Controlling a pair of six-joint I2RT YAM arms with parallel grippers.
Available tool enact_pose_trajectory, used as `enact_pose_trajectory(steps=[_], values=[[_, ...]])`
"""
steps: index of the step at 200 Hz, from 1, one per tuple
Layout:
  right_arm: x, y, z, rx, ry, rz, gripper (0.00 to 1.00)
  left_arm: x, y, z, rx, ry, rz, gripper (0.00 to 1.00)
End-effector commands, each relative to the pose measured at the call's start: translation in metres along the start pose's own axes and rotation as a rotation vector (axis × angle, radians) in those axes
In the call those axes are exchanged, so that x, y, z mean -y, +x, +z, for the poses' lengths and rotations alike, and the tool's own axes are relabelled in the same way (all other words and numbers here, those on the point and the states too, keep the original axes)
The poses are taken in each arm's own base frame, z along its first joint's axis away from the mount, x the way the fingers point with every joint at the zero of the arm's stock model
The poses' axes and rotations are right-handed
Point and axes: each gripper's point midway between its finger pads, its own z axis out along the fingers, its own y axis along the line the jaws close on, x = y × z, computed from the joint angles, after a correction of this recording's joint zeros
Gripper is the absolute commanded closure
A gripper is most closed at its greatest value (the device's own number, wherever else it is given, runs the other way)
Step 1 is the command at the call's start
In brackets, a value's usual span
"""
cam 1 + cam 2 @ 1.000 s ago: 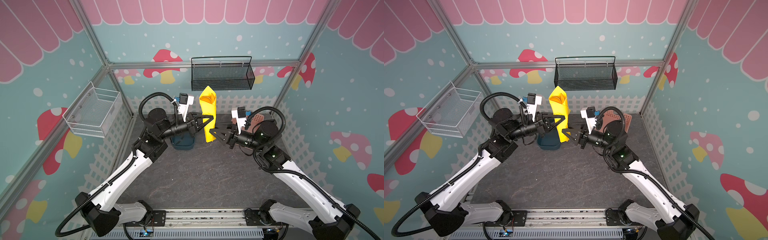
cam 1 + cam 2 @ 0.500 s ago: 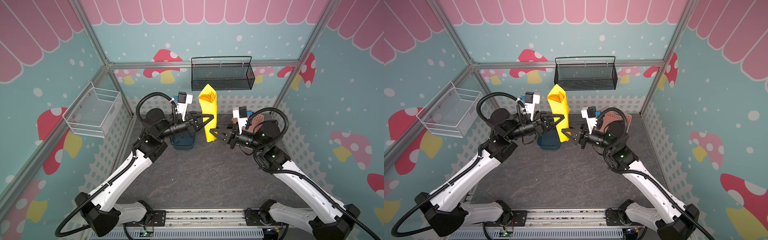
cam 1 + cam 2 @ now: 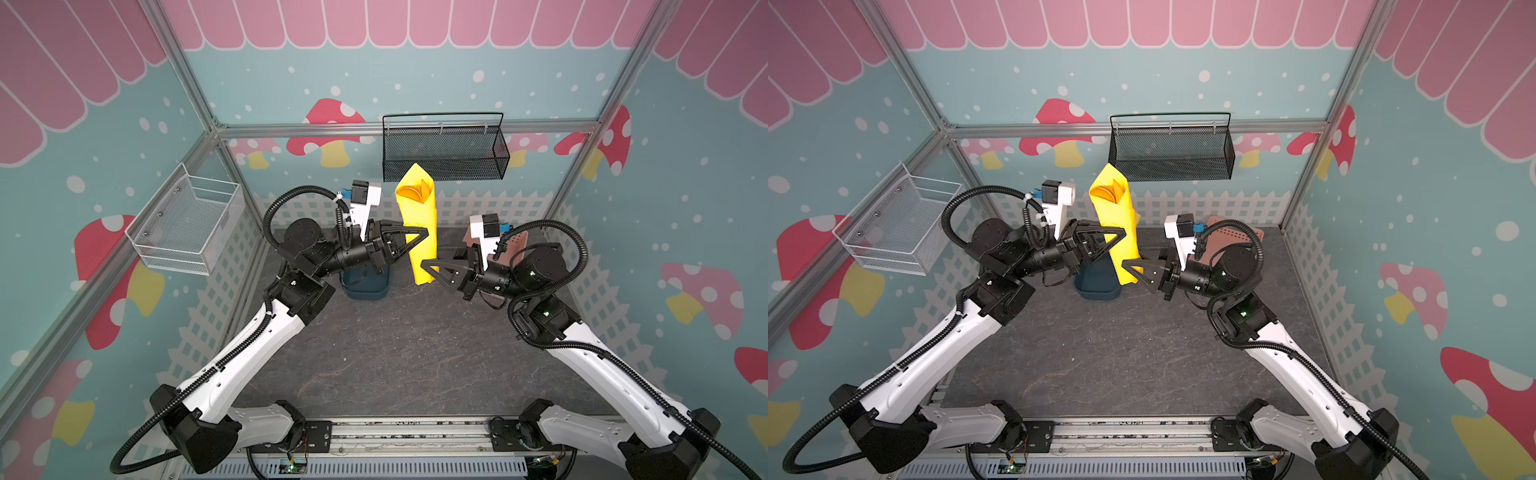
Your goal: Place the utensils on the paper napkin and roll it up
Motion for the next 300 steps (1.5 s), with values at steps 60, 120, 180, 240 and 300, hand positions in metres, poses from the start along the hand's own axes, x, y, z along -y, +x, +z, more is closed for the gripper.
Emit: enact_pose_trajectory(steps=[60,120,180,240,300], values=[[-0.018,0.000,0.002,0.002,-0.118,0.000,0.63,0.013,-0.006,0.005,0.021,0.091,-0.015,1.00],[-0.017,0.001,0.005,-0.004,-0.130,0.005,0.69,0.009,0.000,0.010,0.004,0.096,-0.034,1.00],[-0.016,0.004,0.007,-0.013,-0.134,0.009,0.79,0.007,0.003,0.013,-0.015,0.089,-0.037,1.00],[-0.014,0.003,0.003,0.000,-0.102,-0.025,0.91,0.007,0.003,0.010,-0.016,0.054,-0.012,0.91],[-0.021,-0.004,-0.003,0.024,-0.095,-0.071,0.93,0.005,0.005,-0.008,-0.021,-0.047,0.039,0.48]])
